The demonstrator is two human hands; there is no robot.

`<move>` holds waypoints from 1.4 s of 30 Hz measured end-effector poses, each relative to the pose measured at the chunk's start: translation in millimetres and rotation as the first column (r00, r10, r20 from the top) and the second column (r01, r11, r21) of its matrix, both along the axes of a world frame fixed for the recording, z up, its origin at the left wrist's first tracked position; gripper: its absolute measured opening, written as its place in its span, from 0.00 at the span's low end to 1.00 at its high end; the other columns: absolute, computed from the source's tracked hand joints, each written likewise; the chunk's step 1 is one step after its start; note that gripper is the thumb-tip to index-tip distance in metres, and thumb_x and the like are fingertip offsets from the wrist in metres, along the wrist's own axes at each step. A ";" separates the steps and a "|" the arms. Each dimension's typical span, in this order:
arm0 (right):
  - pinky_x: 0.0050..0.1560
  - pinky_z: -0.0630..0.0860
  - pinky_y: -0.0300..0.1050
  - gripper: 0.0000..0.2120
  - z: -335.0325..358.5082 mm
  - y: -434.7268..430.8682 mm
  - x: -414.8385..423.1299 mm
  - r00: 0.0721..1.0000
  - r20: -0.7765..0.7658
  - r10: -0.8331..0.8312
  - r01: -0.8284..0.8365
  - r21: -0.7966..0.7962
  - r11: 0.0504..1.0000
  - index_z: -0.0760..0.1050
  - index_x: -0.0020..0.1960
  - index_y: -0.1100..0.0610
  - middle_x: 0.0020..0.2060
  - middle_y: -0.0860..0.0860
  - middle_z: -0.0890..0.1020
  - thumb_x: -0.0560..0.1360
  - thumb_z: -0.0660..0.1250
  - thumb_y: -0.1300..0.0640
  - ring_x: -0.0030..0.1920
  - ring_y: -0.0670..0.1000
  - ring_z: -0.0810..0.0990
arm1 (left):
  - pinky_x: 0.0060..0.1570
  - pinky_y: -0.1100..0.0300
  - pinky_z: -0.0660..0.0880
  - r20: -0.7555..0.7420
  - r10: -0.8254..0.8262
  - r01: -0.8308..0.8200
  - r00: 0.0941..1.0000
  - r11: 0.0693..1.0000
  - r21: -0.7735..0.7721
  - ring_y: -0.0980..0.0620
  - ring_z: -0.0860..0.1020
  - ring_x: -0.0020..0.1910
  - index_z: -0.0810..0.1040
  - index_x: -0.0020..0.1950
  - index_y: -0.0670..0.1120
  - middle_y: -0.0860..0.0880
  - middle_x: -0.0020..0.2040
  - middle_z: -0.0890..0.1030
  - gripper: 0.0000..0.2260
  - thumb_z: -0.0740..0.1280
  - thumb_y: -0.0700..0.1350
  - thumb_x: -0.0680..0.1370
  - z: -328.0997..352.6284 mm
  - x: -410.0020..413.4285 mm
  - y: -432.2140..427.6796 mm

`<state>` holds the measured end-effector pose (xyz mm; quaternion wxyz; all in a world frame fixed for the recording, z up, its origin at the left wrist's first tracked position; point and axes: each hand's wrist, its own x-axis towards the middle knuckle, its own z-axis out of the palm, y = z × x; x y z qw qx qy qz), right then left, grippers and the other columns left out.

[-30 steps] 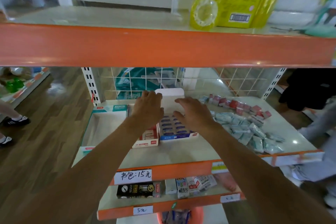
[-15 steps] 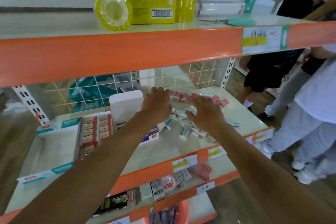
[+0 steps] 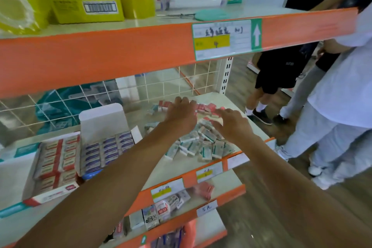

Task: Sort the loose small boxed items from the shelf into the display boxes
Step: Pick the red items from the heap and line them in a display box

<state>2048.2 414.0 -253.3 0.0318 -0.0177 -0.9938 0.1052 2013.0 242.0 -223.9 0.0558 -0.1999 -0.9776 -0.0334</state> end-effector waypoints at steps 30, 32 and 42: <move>0.44 0.70 0.40 0.19 -14.1 49.9 -44.2 0.963 0.049 0.264 -0.252 -0.169 0.953 0.80 0.59 0.53 0.49 0.49 0.78 0.69 0.77 0.56 0.44 0.49 0.74 | 0.46 0.57 0.73 0.181 0.168 -0.216 0.969 0.930 0.296 0.50 0.76 0.47 0.75 0.53 0.47 0.50 0.46 0.78 0.09 0.69 0.47 0.75 -39.0 -48.0 30.2; 0.45 0.69 0.40 0.22 -11.4 49.3 -39.6 0.967 0.036 0.253 -0.243 -0.175 0.954 0.79 0.61 0.52 0.48 0.48 0.73 0.68 0.77 0.56 0.44 0.50 0.74 | 0.49 0.55 0.75 0.183 0.163 -0.215 0.969 0.923 0.318 0.49 0.76 0.49 0.74 0.55 0.47 0.50 0.47 0.78 0.12 0.70 0.45 0.74 -37.0 -43.9 28.7; 0.47 0.72 0.41 0.15 -3.2 30.3 -20.5 0.991 -0.089 0.104 -0.119 -0.185 0.975 0.78 0.59 0.52 0.51 0.51 0.75 0.73 0.69 0.53 0.49 0.53 0.77 | 0.47 0.58 0.74 0.275 0.091 -0.210 0.957 0.873 0.440 0.49 0.77 0.48 0.77 0.57 0.45 0.47 0.50 0.79 0.15 0.71 0.43 0.71 -25.3 -19.4 9.2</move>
